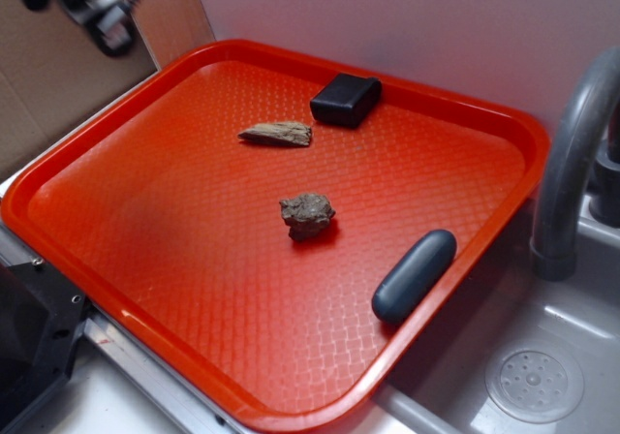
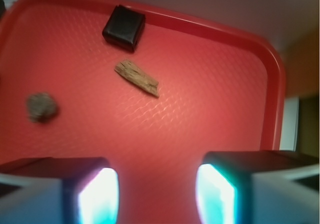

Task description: Grab the wood chip.

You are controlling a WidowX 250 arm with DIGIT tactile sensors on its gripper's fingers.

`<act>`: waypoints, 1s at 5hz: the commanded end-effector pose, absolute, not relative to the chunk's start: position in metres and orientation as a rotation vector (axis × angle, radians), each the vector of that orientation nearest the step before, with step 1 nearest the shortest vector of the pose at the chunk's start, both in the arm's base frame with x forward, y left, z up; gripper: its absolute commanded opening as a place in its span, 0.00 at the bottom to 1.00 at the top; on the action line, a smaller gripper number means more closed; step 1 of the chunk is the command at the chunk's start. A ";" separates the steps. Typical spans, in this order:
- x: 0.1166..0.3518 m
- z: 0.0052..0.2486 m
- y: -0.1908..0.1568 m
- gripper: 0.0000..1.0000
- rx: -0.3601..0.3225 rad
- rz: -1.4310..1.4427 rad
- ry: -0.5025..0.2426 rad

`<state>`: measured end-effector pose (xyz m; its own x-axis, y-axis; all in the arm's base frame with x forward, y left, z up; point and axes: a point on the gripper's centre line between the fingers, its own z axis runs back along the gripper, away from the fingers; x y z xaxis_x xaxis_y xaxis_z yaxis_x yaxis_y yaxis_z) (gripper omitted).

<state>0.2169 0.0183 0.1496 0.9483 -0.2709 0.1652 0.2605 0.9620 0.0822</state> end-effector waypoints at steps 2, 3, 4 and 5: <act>0.257 0.094 0.013 1.00 0.074 -0.894 -0.122; 0.267 0.069 0.013 1.00 -0.011 -0.908 -0.131; 0.277 0.045 0.006 1.00 -0.048 -0.905 -0.130; 0.281 0.028 -0.003 1.00 -0.036 -0.937 -0.104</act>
